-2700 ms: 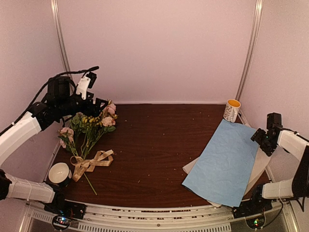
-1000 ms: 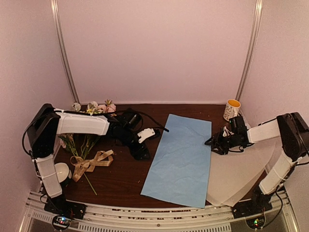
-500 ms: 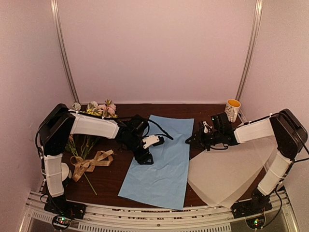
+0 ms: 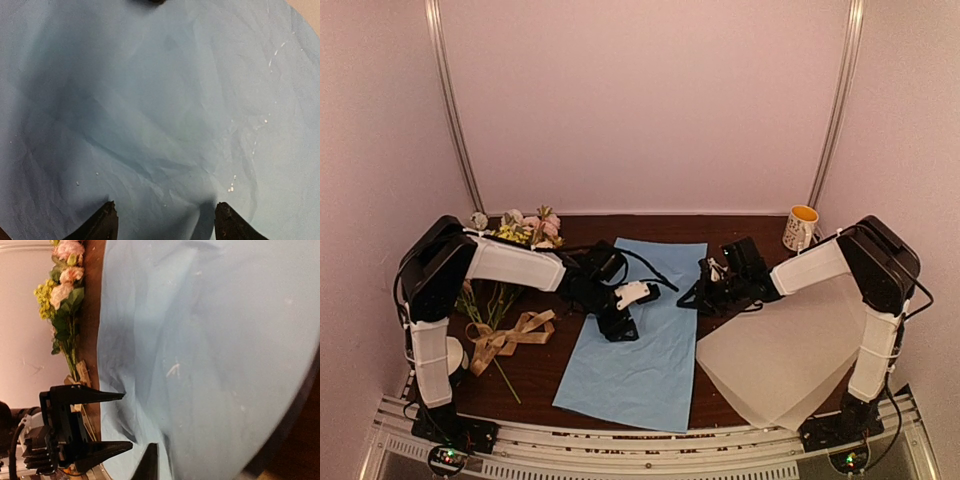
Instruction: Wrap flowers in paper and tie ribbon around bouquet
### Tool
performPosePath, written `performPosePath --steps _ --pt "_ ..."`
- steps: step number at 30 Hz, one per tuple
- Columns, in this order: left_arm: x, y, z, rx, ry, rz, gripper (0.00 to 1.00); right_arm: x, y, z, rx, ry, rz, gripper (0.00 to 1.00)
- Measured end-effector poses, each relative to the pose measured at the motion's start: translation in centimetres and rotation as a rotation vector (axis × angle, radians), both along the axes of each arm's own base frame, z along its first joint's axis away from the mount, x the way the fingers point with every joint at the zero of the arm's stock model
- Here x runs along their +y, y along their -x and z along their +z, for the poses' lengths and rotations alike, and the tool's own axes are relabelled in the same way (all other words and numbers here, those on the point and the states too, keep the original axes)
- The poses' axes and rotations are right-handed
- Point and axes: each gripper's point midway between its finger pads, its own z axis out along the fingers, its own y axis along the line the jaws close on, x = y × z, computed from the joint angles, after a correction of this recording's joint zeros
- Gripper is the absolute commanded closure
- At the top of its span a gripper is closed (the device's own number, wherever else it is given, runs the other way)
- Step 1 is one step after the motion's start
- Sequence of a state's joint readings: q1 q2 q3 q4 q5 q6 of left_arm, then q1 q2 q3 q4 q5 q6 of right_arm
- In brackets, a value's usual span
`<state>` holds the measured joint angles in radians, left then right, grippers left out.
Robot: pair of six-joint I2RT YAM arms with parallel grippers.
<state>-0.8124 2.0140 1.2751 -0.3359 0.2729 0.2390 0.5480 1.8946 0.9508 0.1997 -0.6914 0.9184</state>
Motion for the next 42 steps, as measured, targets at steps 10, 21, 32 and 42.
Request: performPosePath --steps 10,21,32,42 --pt "1.9 1.6 8.9 -0.187 0.170 -0.017 0.20 1.9 -1.2 5.9 -0.078 -0.036 -0.011 1.00" --pt "3.1 3.6 31.1 -0.566 0.575 -0.044 0.02 0.5 -2.8 33.0 -0.638 -0.074 -0.257 1.00" --pt "3.3 7.2 36.2 -0.544 0.707 -0.096 0.02 -1.1 -3.6 34.1 -0.719 0.139 -0.454 1.00" --pt "3.5 3.2 32.3 -0.622 0.463 -0.015 0.02 -0.9 -4.3 37.3 -0.822 0.183 -0.475 1.00"
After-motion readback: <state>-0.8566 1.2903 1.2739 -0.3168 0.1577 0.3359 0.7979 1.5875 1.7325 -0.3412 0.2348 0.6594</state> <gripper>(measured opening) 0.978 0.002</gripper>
